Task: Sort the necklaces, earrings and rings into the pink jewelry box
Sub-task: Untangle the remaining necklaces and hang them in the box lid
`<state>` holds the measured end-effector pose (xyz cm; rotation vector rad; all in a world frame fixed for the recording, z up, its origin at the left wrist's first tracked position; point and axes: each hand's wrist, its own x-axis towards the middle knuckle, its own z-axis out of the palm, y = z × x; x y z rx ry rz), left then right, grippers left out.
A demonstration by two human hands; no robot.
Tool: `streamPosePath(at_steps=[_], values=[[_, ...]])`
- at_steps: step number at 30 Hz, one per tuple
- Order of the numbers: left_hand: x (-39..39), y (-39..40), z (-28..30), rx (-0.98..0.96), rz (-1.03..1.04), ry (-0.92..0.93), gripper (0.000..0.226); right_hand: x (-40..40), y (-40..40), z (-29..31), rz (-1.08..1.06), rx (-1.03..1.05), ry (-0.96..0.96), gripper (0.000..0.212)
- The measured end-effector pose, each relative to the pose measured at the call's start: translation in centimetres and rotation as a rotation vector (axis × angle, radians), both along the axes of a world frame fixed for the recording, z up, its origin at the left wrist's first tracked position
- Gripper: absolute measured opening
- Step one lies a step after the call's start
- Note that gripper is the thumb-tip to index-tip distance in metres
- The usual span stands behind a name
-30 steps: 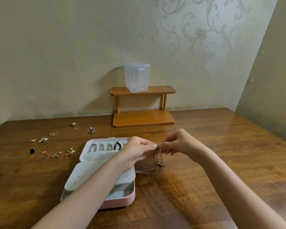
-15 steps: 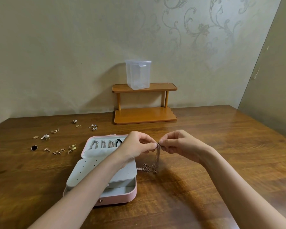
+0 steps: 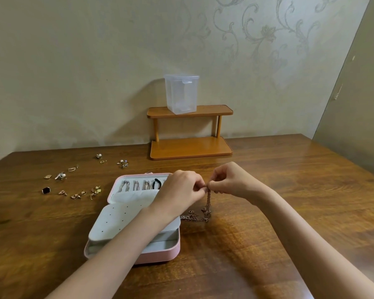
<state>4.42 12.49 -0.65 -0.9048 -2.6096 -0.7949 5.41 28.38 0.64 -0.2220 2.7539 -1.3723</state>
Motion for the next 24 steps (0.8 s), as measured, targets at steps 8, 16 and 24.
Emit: streamPosePath(at_steps=[8,16,24], values=[[0.0,-0.3,-0.4,0.244,0.0,0.018,0.005,0.1,-0.6,-0.2,-0.058,-0.321,-0.011,0.022],[-0.2,0.1,-1.1,0.286,0.043,0.15,0.005,0.0,-1.7,-1.4,-0.171,-0.706,-0.225,0.022],[-0.7,-0.3,-1.3,0.267,0.003,0.096,0.009,0.3,-1.6,-2.2,-0.106,-0.851,-0.365,0.015]])
